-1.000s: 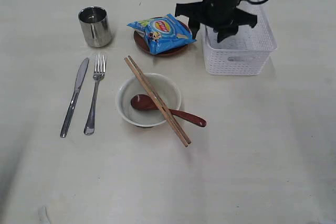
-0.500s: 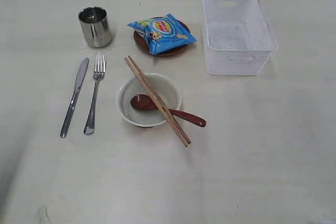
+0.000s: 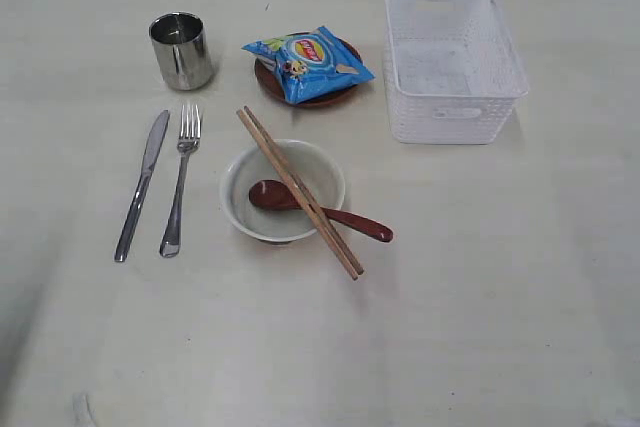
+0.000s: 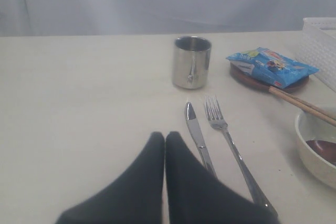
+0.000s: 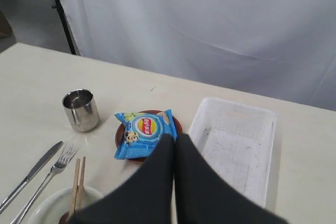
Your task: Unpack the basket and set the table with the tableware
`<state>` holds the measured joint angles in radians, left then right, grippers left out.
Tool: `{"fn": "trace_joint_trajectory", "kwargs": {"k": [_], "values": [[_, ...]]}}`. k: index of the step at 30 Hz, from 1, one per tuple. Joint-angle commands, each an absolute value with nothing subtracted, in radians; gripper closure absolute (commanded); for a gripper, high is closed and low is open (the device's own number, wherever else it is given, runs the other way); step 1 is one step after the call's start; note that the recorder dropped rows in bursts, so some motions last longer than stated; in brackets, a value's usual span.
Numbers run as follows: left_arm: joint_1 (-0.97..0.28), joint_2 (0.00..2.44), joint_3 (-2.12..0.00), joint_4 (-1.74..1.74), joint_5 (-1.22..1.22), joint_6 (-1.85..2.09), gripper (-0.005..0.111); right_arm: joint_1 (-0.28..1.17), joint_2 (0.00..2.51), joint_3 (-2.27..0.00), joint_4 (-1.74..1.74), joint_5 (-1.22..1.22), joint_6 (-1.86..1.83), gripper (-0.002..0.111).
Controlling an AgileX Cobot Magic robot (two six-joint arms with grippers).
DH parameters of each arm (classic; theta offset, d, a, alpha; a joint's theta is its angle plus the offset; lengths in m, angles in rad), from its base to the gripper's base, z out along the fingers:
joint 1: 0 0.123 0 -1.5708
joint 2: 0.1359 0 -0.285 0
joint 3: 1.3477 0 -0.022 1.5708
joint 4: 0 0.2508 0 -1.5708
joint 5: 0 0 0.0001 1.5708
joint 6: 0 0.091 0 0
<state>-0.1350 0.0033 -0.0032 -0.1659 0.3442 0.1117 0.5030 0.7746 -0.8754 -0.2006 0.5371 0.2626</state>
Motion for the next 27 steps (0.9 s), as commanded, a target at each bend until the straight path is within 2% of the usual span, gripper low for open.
{"fn": "trace_joint_trajectory", "kwargs": {"k": [1,8,11,15,18,21,27], "values": [[-0.143,0.0,0.0,-0.165,0.342,0.109,0.107,0.505,0.657,-0.87,-0.212,0.554,0.254,0.108],[-0.143,0.0,0.0,-0.165,0.342,0.109,0.107,0.501,0.515,-0.87,-0.212,0.557,0.254,0.108],[-0.143,0.0,0.0,-0.165,0.342,0.109,0.107,0.424,0.464,-0.841,-0.2,0.509,0.254,0.108],[-0.143,0.0,0.0,-0.165,0.342,0.109,0.107,0.204,0.371,-0.656,-0.2,0.2,0.254,0.108],[-0.143,0.0,0.0,-0.165,0.342,0.109,0.107,0.105,0.299,-0.475,-0.2,-0.053,0.254,0.108],[-0.143,0.0,0.0,-0.165,0.342,0.109,0.107,0.074,0.222,-0.3,-0.203,-0.174,0.252,0.108],[-0.143,0.0,0.0,-0.165,0.342,0.111,0.107,0.072,0.129,-0.087,-0.213,-0.174,0.126,0.108]]}}
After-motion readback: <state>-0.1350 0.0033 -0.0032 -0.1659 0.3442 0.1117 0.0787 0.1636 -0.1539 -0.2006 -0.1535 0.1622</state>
